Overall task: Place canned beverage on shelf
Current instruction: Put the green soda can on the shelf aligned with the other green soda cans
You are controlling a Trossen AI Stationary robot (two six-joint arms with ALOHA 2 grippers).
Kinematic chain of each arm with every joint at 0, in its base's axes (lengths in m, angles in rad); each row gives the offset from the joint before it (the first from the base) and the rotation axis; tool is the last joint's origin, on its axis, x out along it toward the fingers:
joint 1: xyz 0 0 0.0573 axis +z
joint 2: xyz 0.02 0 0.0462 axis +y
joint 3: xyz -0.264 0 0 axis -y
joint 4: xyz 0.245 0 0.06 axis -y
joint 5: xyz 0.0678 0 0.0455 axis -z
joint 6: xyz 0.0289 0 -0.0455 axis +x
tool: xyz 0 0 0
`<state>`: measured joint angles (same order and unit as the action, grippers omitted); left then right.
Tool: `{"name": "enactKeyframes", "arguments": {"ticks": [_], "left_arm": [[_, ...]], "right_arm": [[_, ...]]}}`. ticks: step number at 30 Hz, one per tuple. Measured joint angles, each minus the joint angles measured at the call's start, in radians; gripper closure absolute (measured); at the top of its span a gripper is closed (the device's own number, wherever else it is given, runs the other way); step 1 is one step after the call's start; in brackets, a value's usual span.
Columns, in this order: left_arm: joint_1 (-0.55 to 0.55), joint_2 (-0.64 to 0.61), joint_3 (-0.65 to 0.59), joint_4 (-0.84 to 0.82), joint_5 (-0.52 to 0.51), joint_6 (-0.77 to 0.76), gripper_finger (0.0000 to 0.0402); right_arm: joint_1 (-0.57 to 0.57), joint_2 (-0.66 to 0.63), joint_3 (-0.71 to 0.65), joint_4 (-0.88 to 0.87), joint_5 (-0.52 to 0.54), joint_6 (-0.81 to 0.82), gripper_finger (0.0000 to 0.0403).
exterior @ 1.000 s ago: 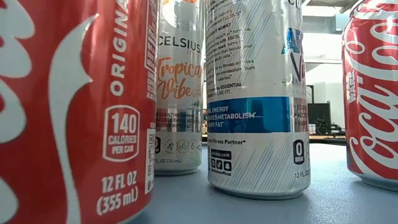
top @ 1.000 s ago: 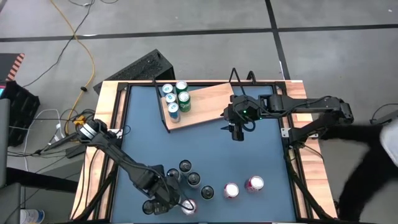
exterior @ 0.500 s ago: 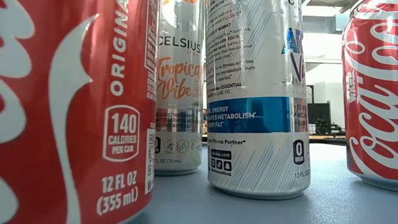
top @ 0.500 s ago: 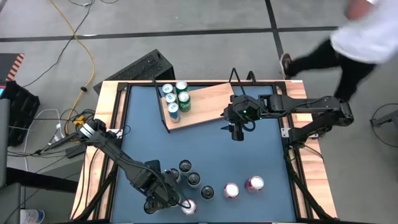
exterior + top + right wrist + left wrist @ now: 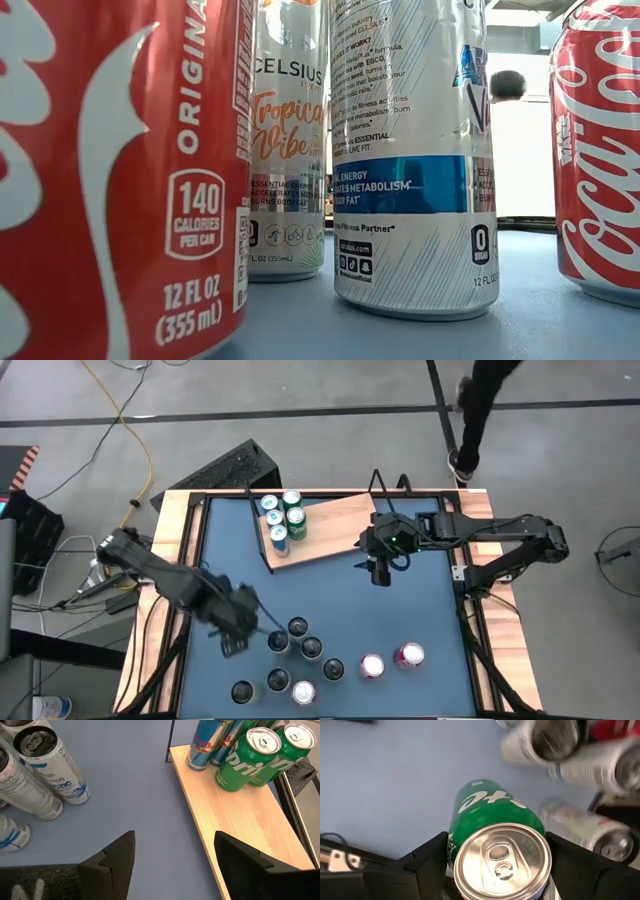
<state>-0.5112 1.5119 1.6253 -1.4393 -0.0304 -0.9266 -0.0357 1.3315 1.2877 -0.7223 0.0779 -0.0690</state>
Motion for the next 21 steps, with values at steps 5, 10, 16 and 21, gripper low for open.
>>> {"name": "enactKeyframes", "arguments": {"ticks": [5, 10, 16, 21], "left_arm": [[0.129, -0.097, 0.001, 0.007, -0.062, 0.022, 0.0133], [0.277, -0.112, 0.001, 0.005, -0.051, 0.177, 0.0133], [0.438, -0.051, 0.001, 0.048, 0.005, 0.424, 0.0133], [0.521, -0.012, 0.001, 0.143, 0.046, 0.574, 0.0133]], "right_arm": [[0.000, 0.000, 0.000, 0.000, 0.000, 0.038, 0.0147], [-0.001, 0.000, 0.000, 0.001, 0.001, 0.079, 0.0147], [-0.002, 0.000, 0.000, 0.001, 0.001, 0.129, 0.0147], [-0.002, 0.000, 0.000, 0.001, 0.002, 0.156, 0.0147]]}}
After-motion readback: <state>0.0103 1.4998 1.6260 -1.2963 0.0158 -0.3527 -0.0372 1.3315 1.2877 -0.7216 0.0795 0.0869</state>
